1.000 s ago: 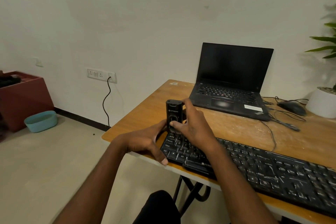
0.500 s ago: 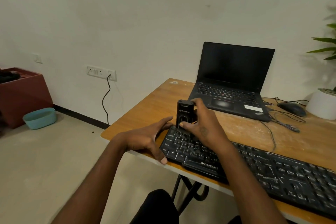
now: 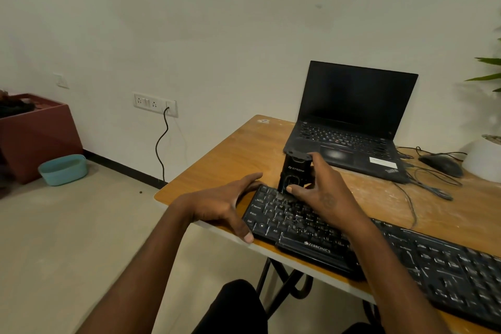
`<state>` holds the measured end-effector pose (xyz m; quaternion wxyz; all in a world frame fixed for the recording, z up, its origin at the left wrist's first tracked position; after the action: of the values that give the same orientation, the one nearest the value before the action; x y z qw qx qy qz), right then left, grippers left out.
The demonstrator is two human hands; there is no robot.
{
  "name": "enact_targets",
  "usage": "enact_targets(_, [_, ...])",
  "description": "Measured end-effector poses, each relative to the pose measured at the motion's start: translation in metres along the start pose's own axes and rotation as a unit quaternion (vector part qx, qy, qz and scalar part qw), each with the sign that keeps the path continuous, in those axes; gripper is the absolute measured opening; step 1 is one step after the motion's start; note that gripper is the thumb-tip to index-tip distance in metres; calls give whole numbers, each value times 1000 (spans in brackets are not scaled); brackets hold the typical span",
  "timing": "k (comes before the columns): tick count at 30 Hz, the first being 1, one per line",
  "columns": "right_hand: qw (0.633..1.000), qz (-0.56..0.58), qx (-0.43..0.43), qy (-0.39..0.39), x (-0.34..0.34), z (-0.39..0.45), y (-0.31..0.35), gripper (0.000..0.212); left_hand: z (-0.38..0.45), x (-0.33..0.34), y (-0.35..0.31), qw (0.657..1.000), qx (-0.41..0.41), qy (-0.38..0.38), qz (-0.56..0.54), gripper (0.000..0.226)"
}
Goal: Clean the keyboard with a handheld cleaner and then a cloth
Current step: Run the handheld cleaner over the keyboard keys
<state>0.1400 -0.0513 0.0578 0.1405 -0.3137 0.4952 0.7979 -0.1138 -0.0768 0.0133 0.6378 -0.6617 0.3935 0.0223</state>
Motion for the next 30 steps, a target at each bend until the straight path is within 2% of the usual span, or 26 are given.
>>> enact_targets(5, [999, -17, -20, 20, 22, 15, 18, 49, 0, 0, 0, 1000, 17, 3, -8, 129])
enact_targets(8, [999, -16, -30, 22, 33, 22, 23, 52, 0, 1, -2, 999, 32, 1, -8, 123])
enact_targets(13, [1000, 22, -6, -9, 13, -3, 11, 52, 0, 0, 0, 1000, 14, 0, -3, 135])
enact_targets(16, [999, 29, 3, -41, 2, -19, 3, 53, 0, -1, 1, 1000, 6, -3, 0, 137])
enact_targets(19, [999, 29, -9, -41, 11, -21, 10, 57, 0, -1, 2, 1000, 8, -7, -2, 137])
enact_targets(21, [999, 41, -25, -22, 27, -16, 22, 56, 0, 1, 1, 1000, 17, -8, -4, 130])
enact_targets(25, [998, 46, -50, -6, 51, -7, 38, 47, 0, 2, -5, 999, 29, -17, 14, 95])
enact_targets(27, [998, 45, -45, -18, 46, -9, 35, 47, 1, 1, -3, 999, 31, -14, 16, 103])
enact_targets(30, [999, 25, -24, -34, 26, -21, 21, 53, 1, 0, 1, 1000, 21, -9, -3, 131])
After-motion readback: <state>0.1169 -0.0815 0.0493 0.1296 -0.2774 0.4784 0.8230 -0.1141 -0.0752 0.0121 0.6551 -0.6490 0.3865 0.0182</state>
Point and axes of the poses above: each hand's wrist, its own z-axis towards the middle knuckle, its own x-axis out of the palm, y = z × x, the point moved 1 cm from there along z, towards the middle knuckle, and after that the axes turned 1 degree about -y, right-handed, at the moved point
